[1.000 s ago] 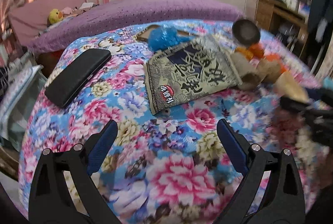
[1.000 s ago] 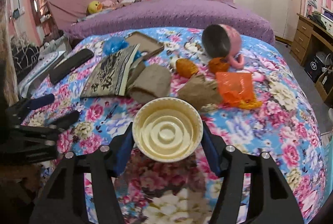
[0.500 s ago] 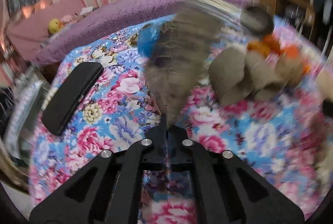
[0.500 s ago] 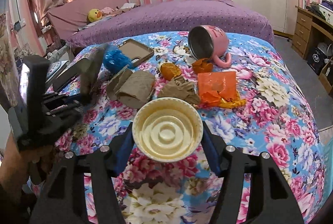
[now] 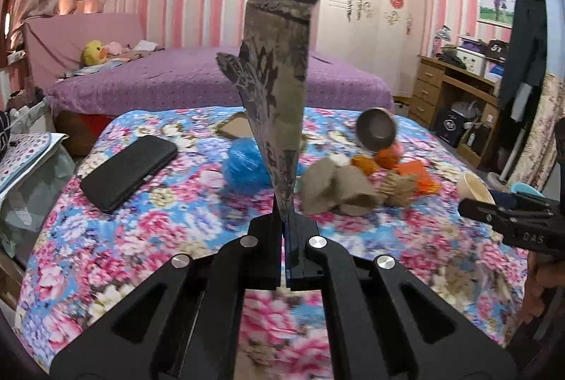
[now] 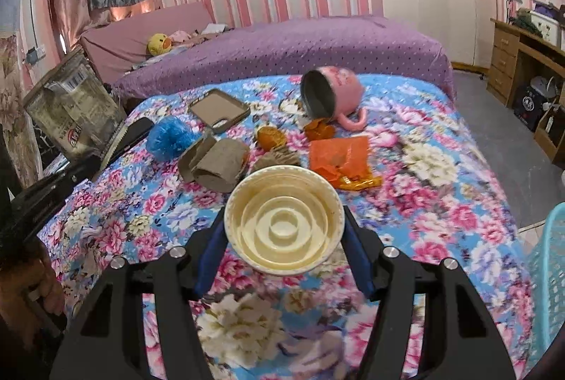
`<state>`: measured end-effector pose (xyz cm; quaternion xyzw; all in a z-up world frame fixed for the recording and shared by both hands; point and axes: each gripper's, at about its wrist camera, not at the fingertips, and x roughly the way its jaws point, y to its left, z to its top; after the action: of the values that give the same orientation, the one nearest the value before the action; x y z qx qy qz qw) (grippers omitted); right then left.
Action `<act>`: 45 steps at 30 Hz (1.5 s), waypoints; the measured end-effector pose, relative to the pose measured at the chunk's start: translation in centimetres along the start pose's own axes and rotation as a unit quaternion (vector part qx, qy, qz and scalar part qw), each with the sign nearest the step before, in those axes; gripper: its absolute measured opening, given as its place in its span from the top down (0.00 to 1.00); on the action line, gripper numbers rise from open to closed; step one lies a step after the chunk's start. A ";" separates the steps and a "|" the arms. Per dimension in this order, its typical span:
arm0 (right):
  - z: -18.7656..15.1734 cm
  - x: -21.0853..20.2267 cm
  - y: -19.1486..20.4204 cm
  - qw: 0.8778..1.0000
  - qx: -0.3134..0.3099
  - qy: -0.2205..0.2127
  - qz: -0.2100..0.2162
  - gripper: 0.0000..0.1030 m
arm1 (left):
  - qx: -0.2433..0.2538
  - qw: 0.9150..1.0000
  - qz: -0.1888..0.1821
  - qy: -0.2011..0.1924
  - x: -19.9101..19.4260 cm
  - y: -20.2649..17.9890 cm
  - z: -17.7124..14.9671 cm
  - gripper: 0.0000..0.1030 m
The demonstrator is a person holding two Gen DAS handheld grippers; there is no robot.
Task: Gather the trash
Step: 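Carry bowl and wrapper to the blue basket and release both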
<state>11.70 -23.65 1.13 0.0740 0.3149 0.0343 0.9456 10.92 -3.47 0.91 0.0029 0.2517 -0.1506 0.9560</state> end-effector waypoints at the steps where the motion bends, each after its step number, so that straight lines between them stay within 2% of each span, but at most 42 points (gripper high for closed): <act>1: -0.1 -0.5 -0.3 1.000 0.000 -0.006 -0.002 0.41 | 0.006 1.000 -0.003 0.000 -0.2 -0.6 -0.1 1.00; 8: -0.4 -3.4 -3.6 0.999 0.015 -0.036 -0.038 0.41 | 0.030 0.999 -0.041 -0.004 -1.0 -4.5 -0.4 1.00; 17: -1.5 -7.2 -9.9 0.993 0.053 -0.059 -0.088 0.41 | 0.048 0.994 -0.099 -0.017 -1.6 -9.3 0.3 1.00; 21: -2.1 -8.9 -13.2 0.988 0.073 -0.071 -0.118 0.41 | 0.040 0.991 -0.130 -0.017 -1.3 -12.1 1.1 1.00; 26: -2.9 -11.1 -17.7 0.978 0.101 -0.083 -0.163 0.41 | 0.066 0.985 -0.158 -0.022 -1.1 -16.8 1.7 1.00; 29: -3.7 -12.4 -20.5 0.971 0.129 -0.088 -0.182 0.41 | 0.073 0.980 -0.183 -0.021 -0.8 -19.5 2.1 1.00; 31: -4.3 -13.4 -22.4 0.965 0.152 -0.093 -0.195 0.41 | 0.066 0.974 -0.214 -0.011 -0.2 -21.2 2.3 1.00; 35: -5.2 -14.8 -24.8 0.954 0.174 -0.091 -0.225 0.41 | 0.064 0.966 -0.249 0.001 0.8 -24.5 2.5 1.00; 38: -5.8 -15.0 -25.6 0.951 0.178 -0.081 -0.239 0.41 | 0.081 0.957 -0.277 0.012 1.5 -27.9 2.4 1.00; 39: -5.9 -15.1 -26.0 0.949 0.181 -0.078 -0.246 0.39 | 0.086 0.955 -0.284 0.016 1.5 -28.5 2.2 1.00; 40: -6.1 -15.3 -26.3 0.945 0.185 -0.080 -0.257 0.25 | 0.092 0.951 -0.293 0.021 1.6 -29.5 2.1 1.00; 41: -6.2 -15.9 -26.6 0.940 0.190 -0.092 -0.267 0.20 | 0.095 0.948 -0.302 0.027 1.8 -30.2 1.9 1.00; 44: -6.4 -17.5 -27.1 0.925 0.204 -0.124 -0.297 0.16 | 0.097 0.938 -0.330 0.043 2.2 -32.5 1.4 1.00; 45: -6.7 -18.5 -27.7 0.913 0.217 -0.143 -0.315 0.16 | 0.104 0.934 -0.338 0.047 2.3 -33.5 1.2 1.00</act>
<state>-6.63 -52.20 2.29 0.1785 0.1830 -0.3458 0.9028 3.72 -36.26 3.16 0.0236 0.2655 -0.4899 0.8300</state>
